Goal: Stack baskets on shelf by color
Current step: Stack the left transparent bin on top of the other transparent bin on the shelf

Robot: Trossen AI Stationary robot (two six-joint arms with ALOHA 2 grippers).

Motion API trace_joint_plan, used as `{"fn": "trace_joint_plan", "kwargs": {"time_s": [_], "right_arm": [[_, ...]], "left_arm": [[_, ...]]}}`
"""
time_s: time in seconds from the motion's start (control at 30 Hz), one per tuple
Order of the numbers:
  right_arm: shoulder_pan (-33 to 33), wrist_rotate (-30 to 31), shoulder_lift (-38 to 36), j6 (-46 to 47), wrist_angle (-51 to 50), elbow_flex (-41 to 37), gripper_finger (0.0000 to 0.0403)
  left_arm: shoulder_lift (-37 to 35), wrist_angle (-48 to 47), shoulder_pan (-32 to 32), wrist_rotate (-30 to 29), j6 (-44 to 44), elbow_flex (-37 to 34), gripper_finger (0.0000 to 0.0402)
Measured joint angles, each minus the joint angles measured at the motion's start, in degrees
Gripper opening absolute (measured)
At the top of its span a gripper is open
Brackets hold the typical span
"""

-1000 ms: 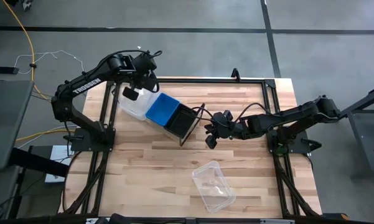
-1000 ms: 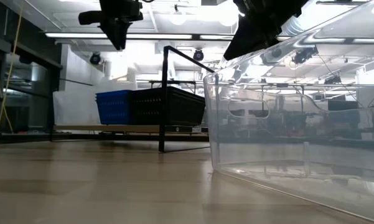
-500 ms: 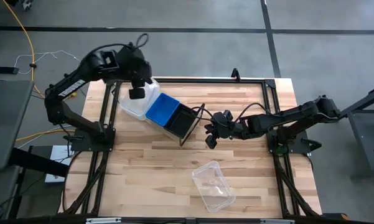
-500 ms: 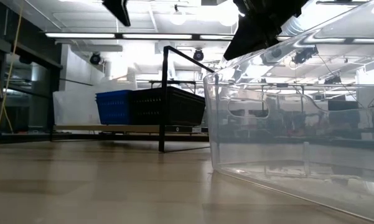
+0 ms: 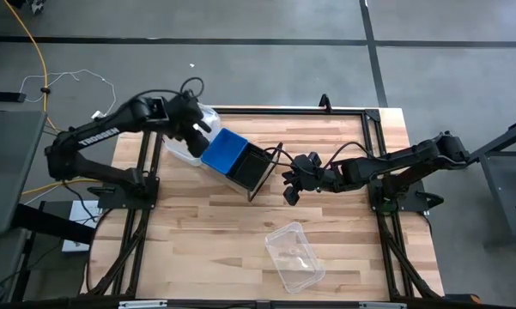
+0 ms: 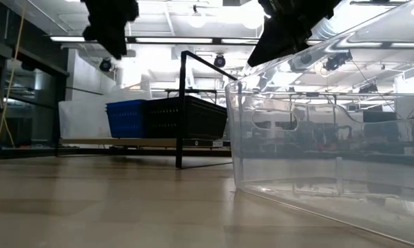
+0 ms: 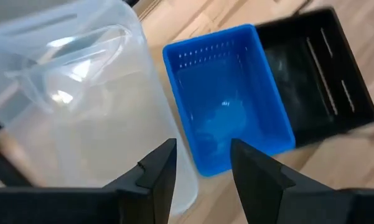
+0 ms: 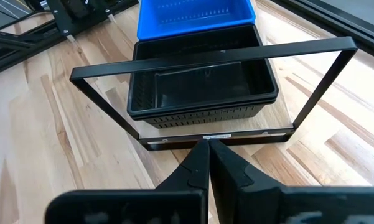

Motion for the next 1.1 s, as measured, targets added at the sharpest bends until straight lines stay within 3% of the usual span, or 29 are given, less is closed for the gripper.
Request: {"fn": "trace_joint_plan", "kwargs": {"time_s": [0.3,0.63,1.1], "right_arm": [[0.0,-0.2,0.0,0.1,0.0,0.0,0.0000],[0.0,0.0,0.0,0.2,0.0,0.0,0.0000],[0.0,1.1,0.0,1.1,0.0,0.0,0.0000]], "left_arm": [[1.6,11.6,0.0,-4.4,-7.5,-8.3,0.0138],[2.9,12.1,0.0,-11.8,-11.0,-8.4,0.0138],[2.9,11.9,0.0,-12.9,-13.8,-8.4,0.0138]]}}
